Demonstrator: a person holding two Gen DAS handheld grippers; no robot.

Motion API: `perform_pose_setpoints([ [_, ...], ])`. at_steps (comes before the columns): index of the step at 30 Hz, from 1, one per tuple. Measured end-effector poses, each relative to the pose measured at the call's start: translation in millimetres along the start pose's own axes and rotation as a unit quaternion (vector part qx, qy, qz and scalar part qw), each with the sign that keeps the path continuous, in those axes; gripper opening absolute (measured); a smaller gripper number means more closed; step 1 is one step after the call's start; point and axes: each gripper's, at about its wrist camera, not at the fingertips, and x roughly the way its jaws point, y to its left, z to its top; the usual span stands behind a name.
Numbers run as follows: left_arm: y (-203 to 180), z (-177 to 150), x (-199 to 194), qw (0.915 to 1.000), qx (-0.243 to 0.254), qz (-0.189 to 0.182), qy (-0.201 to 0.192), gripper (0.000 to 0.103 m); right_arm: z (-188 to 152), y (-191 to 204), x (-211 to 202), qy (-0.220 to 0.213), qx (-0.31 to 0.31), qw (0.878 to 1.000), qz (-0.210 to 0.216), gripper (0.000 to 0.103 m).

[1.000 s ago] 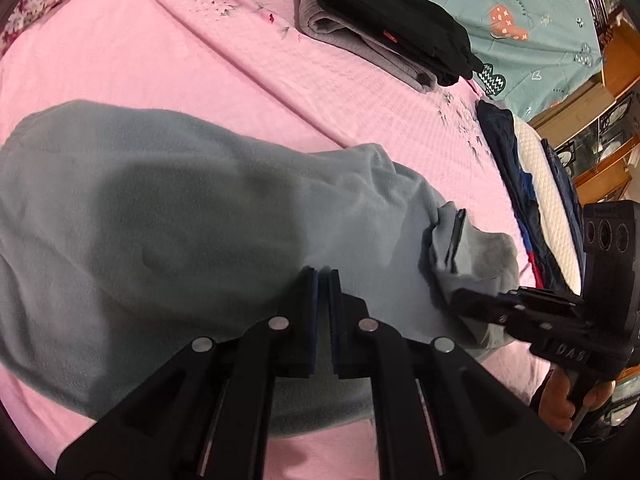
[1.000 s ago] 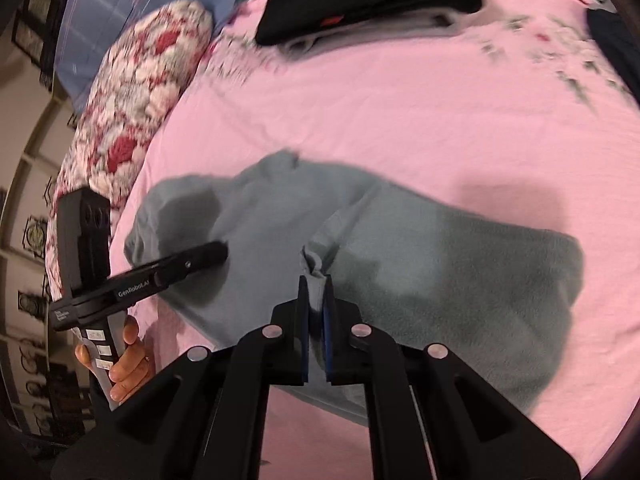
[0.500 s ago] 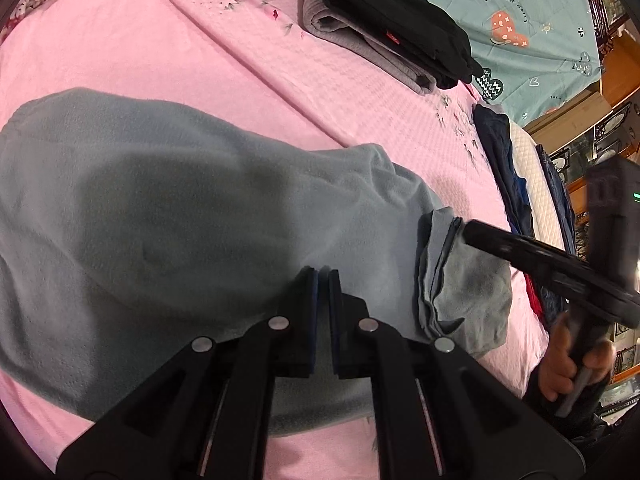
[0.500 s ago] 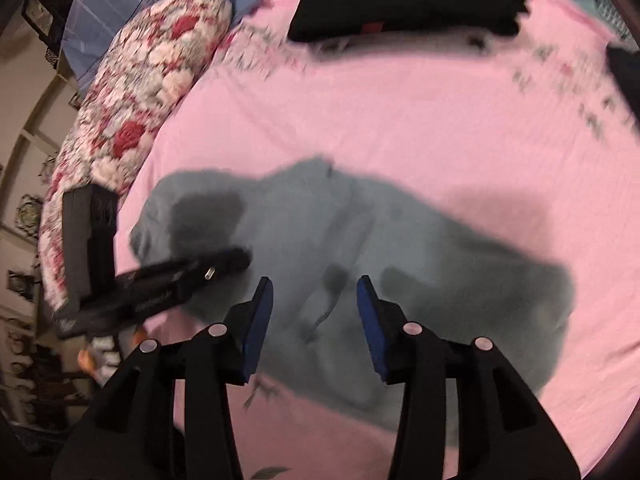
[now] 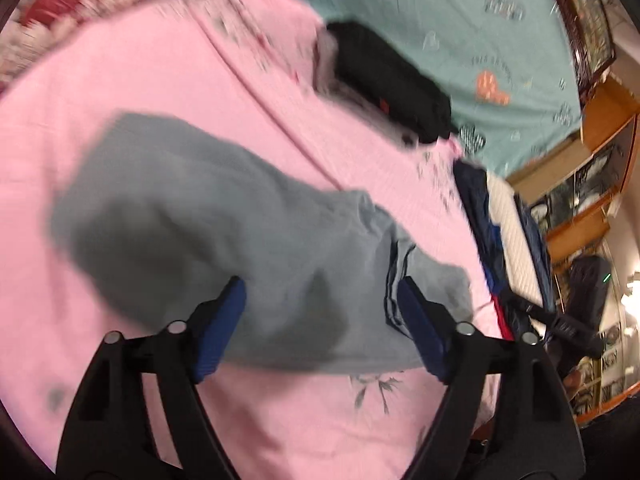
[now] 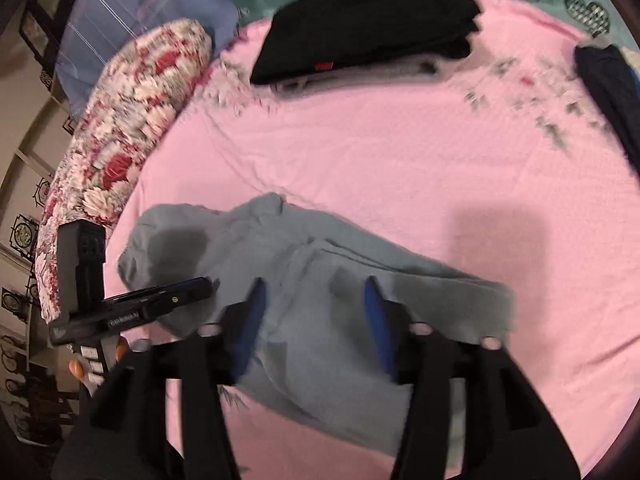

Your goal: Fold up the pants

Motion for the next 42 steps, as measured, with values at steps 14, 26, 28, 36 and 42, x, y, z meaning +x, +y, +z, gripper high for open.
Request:
perform_pose_setpoints([
  [14, 74.1, 11.5, -1.9, 0.9791, -0.191, 0.057, 0.038, 0.086, -86.5, -80.4, -70.6, -0.045, 0.083, 0.995, 0.010, 0.061],
  [26, 86.7, 36.9, 34.5, 0.9766, -0.204, 0.063, 0.025, 0.011, -99.7, -109.3, -102.1, -0.084, 0.120, 0.989, 0.002, 0.061],
  [28, 93.5, 31.5, 29.1, 0.9734, -0.223, 0.050, 0.002, 0.011, -100.4, -109.0, -105.0, -0.085, 0.119, 0.989, -0.003, 0.061],
  [36, 58.3, 26.9, -10.5, 0.9851, -0.148, 0.059, -0.066, 0.011, -85.6, -92.5, -88.0, -0.054, 0.094, 0.994, -0.026, 0.061],
  [42, 39.1, 28.4, -17.2, 0.9889, -0.102, 0.074, -0.080, 0.011, -49.5, -30.8, -41.6, -0.005, 0.007, 1.000, -0.017, 0.061],
])
